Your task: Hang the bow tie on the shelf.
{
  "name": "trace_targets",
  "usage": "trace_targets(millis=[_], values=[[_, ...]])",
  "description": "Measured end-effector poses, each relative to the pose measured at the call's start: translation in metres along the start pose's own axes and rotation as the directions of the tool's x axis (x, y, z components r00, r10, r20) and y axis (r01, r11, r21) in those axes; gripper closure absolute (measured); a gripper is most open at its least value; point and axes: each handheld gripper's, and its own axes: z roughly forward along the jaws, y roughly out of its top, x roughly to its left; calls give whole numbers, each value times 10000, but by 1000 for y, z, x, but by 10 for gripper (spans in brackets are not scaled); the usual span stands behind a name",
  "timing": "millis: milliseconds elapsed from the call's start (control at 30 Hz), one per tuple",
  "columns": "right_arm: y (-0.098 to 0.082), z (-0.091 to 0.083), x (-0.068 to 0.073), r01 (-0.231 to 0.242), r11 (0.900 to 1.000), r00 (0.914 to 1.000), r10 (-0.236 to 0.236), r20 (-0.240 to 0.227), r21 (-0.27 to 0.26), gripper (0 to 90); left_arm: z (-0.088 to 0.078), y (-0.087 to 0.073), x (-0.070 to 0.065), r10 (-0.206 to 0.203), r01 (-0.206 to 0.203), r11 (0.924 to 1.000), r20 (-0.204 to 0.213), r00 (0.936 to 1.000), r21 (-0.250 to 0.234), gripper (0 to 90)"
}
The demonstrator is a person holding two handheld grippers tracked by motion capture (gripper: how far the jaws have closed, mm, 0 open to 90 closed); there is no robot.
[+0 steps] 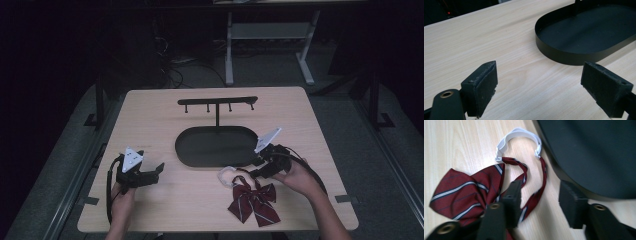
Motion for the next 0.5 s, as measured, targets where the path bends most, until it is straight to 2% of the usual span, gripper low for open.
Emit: trace_targets(millis=[200,500], values=[[11,17,1,157,9992,9999,-157,-16,368,643,1,0,0,16,-16,10000,26,10000,59,135],[18,32,5,454,9932,9977,-504,452,1071,730,1,0,0,25,-25,9999,5,10000,98,136]])
